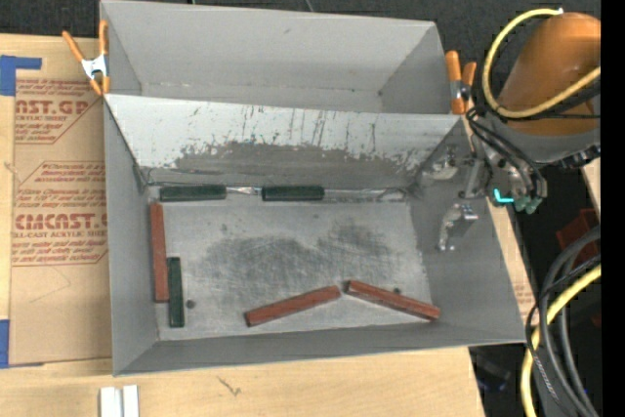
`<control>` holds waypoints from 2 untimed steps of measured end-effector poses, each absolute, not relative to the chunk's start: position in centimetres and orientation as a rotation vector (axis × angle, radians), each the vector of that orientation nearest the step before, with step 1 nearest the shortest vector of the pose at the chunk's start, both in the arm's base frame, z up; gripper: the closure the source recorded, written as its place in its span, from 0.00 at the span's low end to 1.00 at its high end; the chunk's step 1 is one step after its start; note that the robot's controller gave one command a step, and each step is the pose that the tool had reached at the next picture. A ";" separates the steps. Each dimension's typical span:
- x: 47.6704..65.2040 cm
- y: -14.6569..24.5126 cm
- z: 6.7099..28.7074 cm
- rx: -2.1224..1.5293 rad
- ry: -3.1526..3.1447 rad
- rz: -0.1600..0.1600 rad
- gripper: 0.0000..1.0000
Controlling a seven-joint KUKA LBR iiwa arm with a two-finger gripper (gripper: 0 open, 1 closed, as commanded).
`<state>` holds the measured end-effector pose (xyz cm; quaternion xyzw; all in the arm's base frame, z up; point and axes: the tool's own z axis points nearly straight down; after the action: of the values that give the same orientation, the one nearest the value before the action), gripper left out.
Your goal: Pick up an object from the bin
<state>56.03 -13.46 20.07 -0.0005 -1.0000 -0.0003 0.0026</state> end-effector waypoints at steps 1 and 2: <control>56.2 -13.4 20.5 0.001 -3.144 0.001 0.00; 54.2 -12.0 15.1 0.032 -3.148 0.003 0.00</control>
Offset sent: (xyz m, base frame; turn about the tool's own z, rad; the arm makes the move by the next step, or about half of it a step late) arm -0.0437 0.0328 -0.1160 -0.0458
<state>54.22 -11.97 15.08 0.0100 -0.9999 0.0010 -0.0035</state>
